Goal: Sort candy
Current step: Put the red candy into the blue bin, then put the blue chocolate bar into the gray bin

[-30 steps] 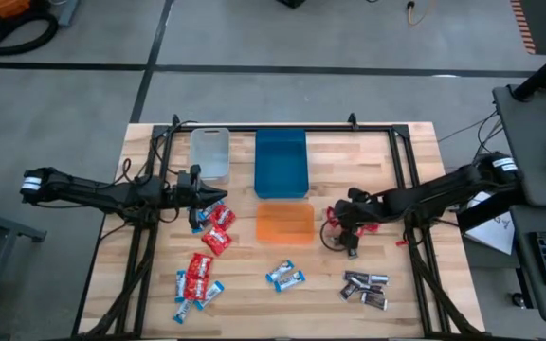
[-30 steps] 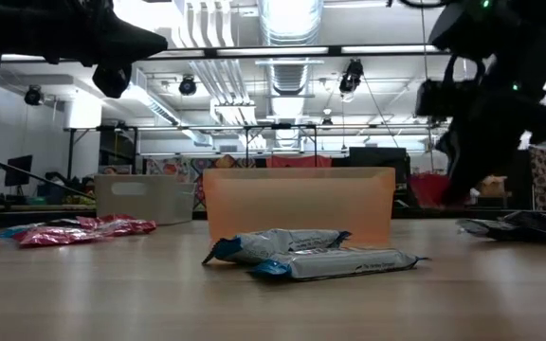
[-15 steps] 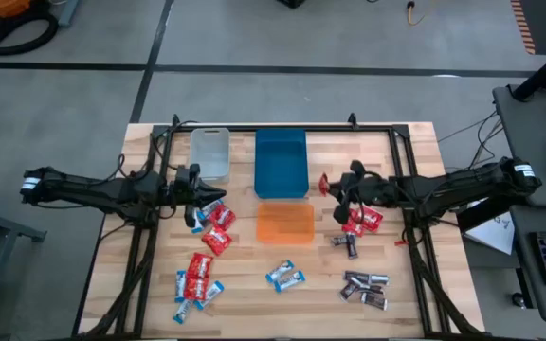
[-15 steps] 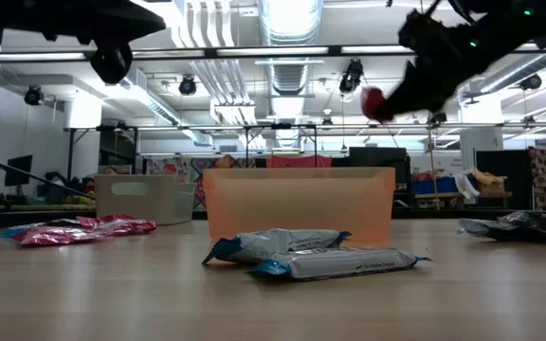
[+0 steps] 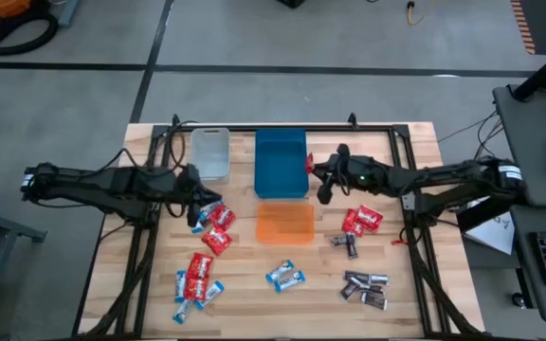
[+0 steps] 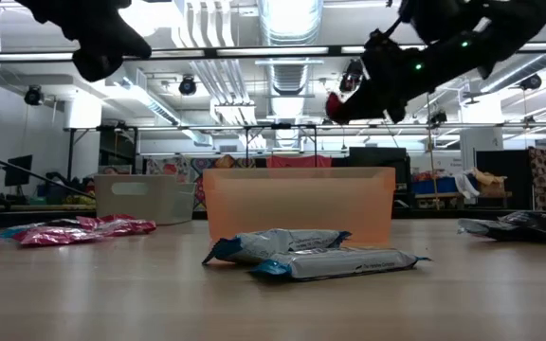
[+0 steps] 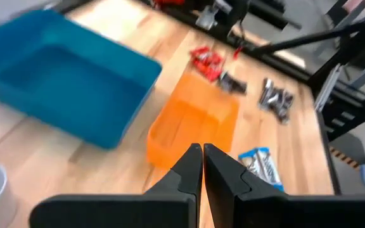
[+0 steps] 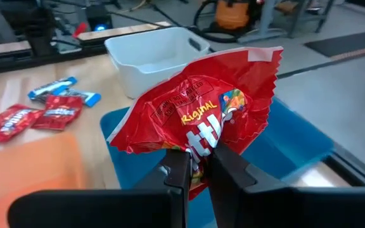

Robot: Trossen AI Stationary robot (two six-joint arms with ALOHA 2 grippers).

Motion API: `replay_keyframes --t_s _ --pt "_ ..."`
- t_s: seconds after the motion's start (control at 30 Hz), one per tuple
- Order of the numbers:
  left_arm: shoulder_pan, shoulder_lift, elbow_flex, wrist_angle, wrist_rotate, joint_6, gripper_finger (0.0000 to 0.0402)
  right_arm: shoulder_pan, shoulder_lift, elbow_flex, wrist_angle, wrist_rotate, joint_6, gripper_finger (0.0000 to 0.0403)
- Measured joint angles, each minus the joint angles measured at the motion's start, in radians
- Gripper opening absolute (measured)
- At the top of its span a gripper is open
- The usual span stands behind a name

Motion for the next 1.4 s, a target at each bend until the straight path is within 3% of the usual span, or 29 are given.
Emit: replay_keyframes --t_s 0.37,0.67,1.13,1.4 --pt "-0.052 0.034 -0.002 -0.102 0.053 -0.115 0.0000 -0.016 0.269 0.202 0.001 -0.014 -0.073 0.0034" --pt "-0.189 0.041 -0.003 -0.236 0.050 -0.421 0.0000 -0.021 0.434 0.340 -0.012 -0.007 -0.091 0.0038" --pt "-0.298 0.093 -0.003 -0.295 0.026 -0.644 0.0000 -0.027 0.538 0.546 -0.253 -0.006 -0.111 0.0189" --pt "-0.320 0.111 -0.003 -0.431 0.033 -0.833 0.0000 -0.029 0.512 0.648 -0.477 -0.005 -0.119 0.0241"
